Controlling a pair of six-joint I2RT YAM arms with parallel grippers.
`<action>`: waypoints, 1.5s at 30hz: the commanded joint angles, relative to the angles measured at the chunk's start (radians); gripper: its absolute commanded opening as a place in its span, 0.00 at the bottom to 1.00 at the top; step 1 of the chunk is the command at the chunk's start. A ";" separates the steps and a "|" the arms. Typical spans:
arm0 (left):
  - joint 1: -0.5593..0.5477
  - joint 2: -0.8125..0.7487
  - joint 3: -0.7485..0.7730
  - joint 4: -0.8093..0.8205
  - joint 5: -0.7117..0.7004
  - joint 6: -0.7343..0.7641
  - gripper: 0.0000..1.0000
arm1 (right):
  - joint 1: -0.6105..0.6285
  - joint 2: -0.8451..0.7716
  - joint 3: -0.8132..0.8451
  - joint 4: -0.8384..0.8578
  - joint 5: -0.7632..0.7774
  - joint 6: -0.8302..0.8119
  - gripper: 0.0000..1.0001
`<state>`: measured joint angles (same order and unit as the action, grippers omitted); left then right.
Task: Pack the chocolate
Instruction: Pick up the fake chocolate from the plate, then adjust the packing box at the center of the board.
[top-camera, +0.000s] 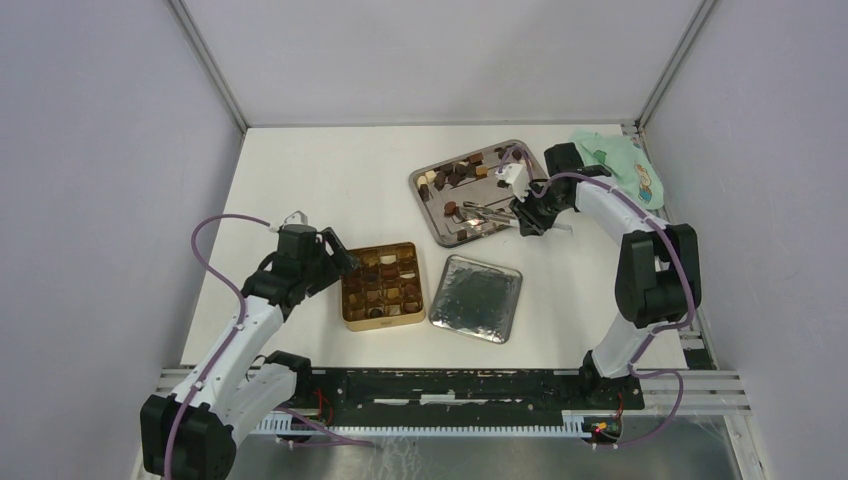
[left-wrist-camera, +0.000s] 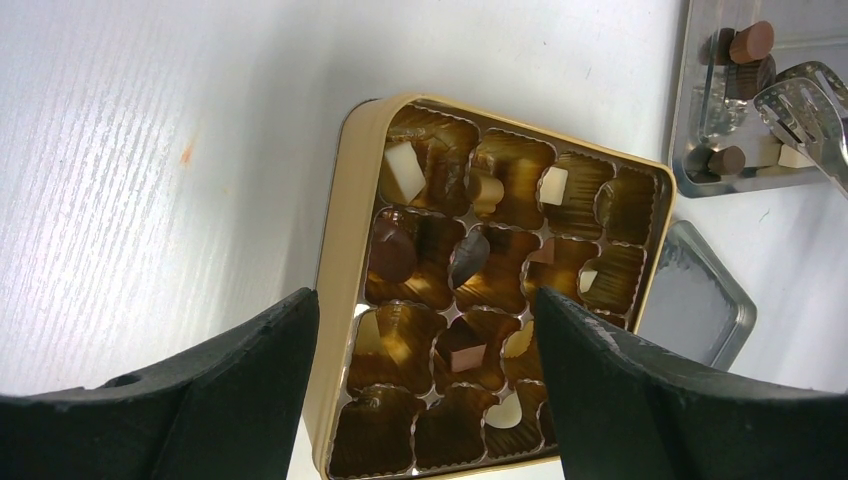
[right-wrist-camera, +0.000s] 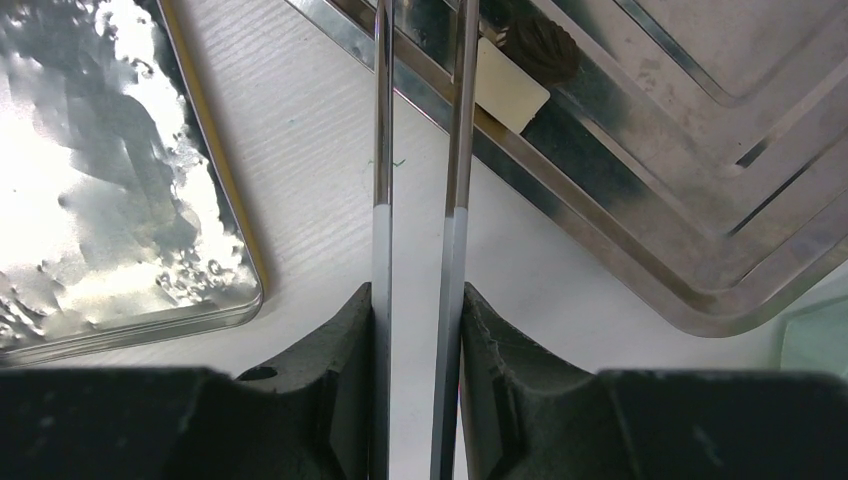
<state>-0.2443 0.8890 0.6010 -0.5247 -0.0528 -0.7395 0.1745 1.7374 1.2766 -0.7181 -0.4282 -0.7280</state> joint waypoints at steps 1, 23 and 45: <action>-0.003 -0.013 0.034 0.019 -0.017 0.045 0.84 | 0.010 0.014 0.047 0.028 -0.021 0.022 0.32; -0.003 -0.034 0.017 0.012 -0.022 0.040 0.84 | 0.058 0.036 0.101 0.060 0.041 0.055 0.15; -0.003 0.169 0.089 0.084 -0.070 0.133 0.61 | 0.017 -0.100 0.038 0.090 -0.055 0.080 0.00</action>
<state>-0.2443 1.0050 0.6235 -0.5106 -0.1036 -0.6792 0.1944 1.6852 1.3182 -0.6662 -0.4370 -0.6655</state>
